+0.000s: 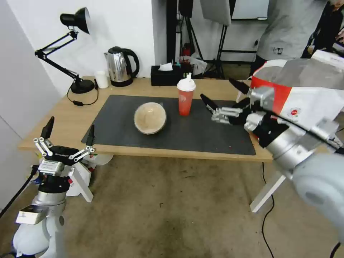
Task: Pick up the trash from the table and place it into the takeout bag.
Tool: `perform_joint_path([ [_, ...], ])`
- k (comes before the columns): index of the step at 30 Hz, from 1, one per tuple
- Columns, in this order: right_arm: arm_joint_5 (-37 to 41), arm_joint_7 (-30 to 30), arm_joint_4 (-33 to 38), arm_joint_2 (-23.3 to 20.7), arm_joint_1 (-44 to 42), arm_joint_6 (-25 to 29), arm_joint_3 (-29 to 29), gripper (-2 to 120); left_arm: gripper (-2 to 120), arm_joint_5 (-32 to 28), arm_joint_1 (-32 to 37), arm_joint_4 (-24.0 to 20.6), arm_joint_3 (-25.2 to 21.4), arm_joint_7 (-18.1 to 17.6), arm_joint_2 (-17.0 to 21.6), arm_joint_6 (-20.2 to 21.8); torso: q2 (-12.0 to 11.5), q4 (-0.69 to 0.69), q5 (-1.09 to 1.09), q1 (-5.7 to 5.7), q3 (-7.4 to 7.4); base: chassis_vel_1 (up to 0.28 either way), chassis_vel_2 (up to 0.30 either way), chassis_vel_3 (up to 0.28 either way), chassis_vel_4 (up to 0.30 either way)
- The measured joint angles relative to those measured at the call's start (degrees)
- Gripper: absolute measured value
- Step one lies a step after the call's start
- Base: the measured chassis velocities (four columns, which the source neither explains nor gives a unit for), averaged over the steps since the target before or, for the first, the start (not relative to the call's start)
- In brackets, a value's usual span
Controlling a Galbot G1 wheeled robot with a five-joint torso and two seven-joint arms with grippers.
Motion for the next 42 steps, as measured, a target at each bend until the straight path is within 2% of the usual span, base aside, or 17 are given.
perform_joint_path([
  [3,-6.7,-0.77,-0.29,4.36,-4.05,4.29,-1.86,100,100,-0.49,-0.05,0.02,-0.23,-0.01,0.01,-0.02,0.0,0.01,0.0,0.0,0.0,0.0,0.0,0.0,0.0],
  [8,-11.78,-0.33,-0.33,7.39,-7.03,8.84,-3.56,100,100,-0.7,-0.09,0.04,-0.23,-0.01,-0.01,-0.05,0.0,0.01,0.0,0.0,0.0,0.0,0.0,0.0,0.0],
  [11,-17.4,0.98,-0.8,10.44,-10.7,14.85,-5.63,100,100,-0.76,-0.08,0.25,-0.18,-0.01,-0.02,-0.2,0.01,0.0,0.0,-0.01,0.0,0.0,0.0,0.0,0.0],
  [12,-17.4,0.98,-0.8,10.44,-10.7,14.85,-5.63,100,100,-0.76,-0.08,0.25,-0.18,-0.01,-0.02,-0.2,0.01,0.0,0.0,-0.01,0.0,0.0,0.0,0.0,0.0],
  [15,-22.9,2.61,-1.97,12.94,-13.71,20.25,-7.9,100,100,-0.84,-0.12,0.31,-0.16,-0.01,-0.03,-0.27,0.01,0.01,0.0,0.0,0.0,0.0,0.0,0.0,0.0],
  [22,-29.92,5.65,-2.98,16.26,-18.35,24.78,-11.46,100,100,-1.03,-0.12,0.5,-0.39,-0.03,-0.03,-0.43,0.01,0.0,0.0,-0.01,0.0,0.0,0.0,0.0,0.0],
  [30,-43.74,16.05,-5.48,22.55,-23.1,30.43,-18.05,100,100,-2.0,-0.22,1.17,-1.06,-0.04,-0.04,-0.93,0.01,0.01,0.0,0.0,0.0,0.0,0.0,0.0,0.0],
  [32,-44.73,16.82,-5.75,22.98,-23.38,30.93,-18.47,100,100,-2.06,-0.21,1.2,-1.09,-0.04,-0.04,-0.94,0.01,0.01,0.0,0.0,0.0,0.0,0.0,0.0,0.0],
  [34,-49.39,20.55,-6.81,24.67,-24.65,32.87,-20.37,100,100,-2.25,-0.23,1.4,-1.24,-0.04,-0.04,-0.98,0.01,0.01,0.0,-0.01,0.0,0.0,0.0,0.0,0.0],
  [42,-57.84,28.94,-8.41,27.62,-26.98,35.54,-22.81,100,100,-2.27,-0.26,1.6,-1.07,-0.03,-0.03,-1.03,0.01,0.01,0.01,0.0,0.0,0.0,0.0,0.0,0.0],
])
